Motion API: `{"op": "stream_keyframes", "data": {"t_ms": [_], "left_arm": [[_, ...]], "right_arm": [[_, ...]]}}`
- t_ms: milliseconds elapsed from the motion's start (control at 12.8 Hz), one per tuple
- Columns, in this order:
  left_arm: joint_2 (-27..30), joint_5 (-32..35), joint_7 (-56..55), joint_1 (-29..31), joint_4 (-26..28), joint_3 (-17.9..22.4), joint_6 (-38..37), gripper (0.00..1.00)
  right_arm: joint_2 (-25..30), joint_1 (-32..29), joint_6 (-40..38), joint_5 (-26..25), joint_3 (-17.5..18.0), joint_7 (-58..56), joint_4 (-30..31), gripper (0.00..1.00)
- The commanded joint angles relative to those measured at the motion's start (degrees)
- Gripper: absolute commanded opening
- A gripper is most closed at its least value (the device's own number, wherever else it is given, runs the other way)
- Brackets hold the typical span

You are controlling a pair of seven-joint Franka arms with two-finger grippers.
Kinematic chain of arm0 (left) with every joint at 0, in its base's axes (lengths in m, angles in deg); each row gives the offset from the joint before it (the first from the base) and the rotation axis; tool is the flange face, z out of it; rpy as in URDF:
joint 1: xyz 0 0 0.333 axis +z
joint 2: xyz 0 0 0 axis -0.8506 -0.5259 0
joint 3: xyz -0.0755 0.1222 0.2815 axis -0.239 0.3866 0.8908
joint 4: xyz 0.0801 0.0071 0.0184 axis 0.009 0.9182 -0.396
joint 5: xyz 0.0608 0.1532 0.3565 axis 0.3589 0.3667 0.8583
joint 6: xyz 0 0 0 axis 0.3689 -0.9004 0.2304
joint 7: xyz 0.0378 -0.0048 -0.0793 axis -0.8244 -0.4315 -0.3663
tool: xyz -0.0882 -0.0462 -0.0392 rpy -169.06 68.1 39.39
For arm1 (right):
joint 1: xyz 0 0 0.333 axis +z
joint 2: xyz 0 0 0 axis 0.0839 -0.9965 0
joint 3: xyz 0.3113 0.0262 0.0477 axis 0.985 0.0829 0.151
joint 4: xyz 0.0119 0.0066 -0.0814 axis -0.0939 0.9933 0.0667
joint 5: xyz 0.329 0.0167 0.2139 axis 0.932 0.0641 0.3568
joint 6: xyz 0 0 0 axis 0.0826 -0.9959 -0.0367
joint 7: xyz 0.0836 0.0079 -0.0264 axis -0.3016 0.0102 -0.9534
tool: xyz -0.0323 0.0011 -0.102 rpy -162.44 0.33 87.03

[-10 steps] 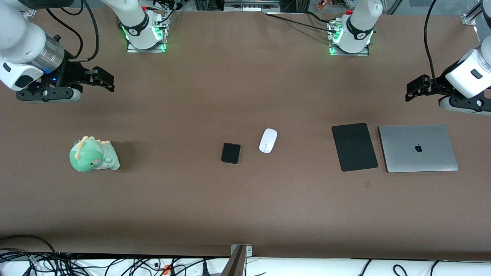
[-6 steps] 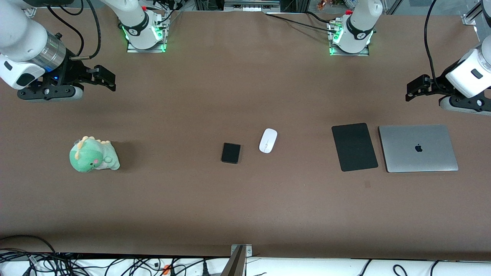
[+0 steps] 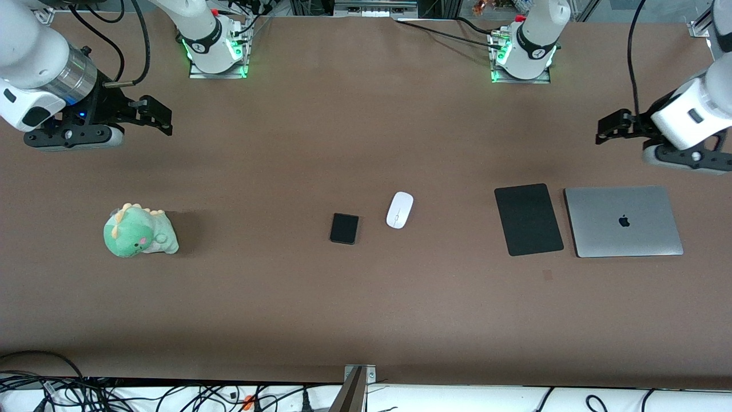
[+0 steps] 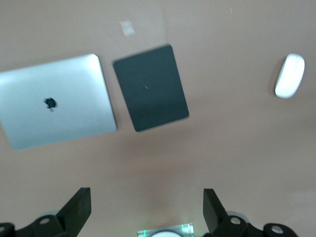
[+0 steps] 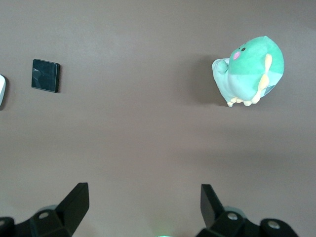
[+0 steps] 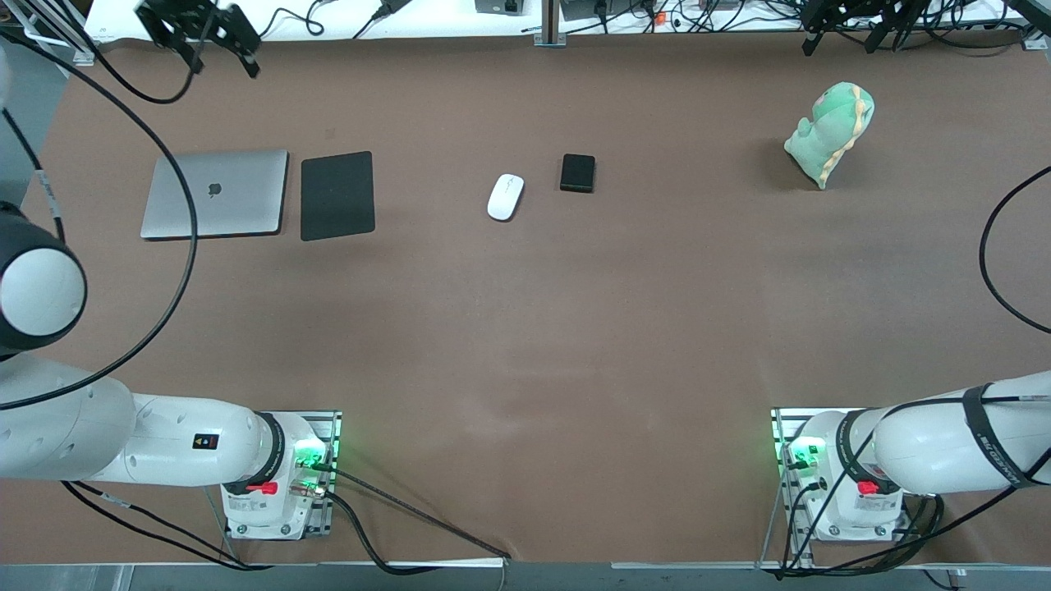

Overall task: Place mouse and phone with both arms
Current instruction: 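Move the left gripper toward the white mouse, then lower the left gripper and grasp the white mouse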

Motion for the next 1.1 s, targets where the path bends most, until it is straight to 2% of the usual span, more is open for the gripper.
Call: {"op": "stream_keyframes", "data": {"t_ms": [0,391,783,1017], "left_arm": [[-7.1,-0.7,1.8,-3.1,-2.1,-2.4,-1.0,1.00],[-18.7,1.0,1.8,-15.7,-2.3,-3.4,13.1,1.00],[-26.0,0.1,0.9,-22.6,-1.5,-3.5,32.2,1.00],[-29.5,-0.1,-0.5,-25.1,-0.9,-3.7,39.8,1.00]], "right_arm": [[0.6,-0.2,-0.5,-0.8,0.2,-1.0,-0.3,1.00],[0.2,-0.3,-0.1,-0.7,0.0,-1.0,-0.3,1.00],[0.1,-0.2,-0.1,-0.8,0.1,-1.0,-0.4,1.00],[0.1,-0.2,0.1,-0.7,0.1,-0.4,-0.4,1.00]]}}
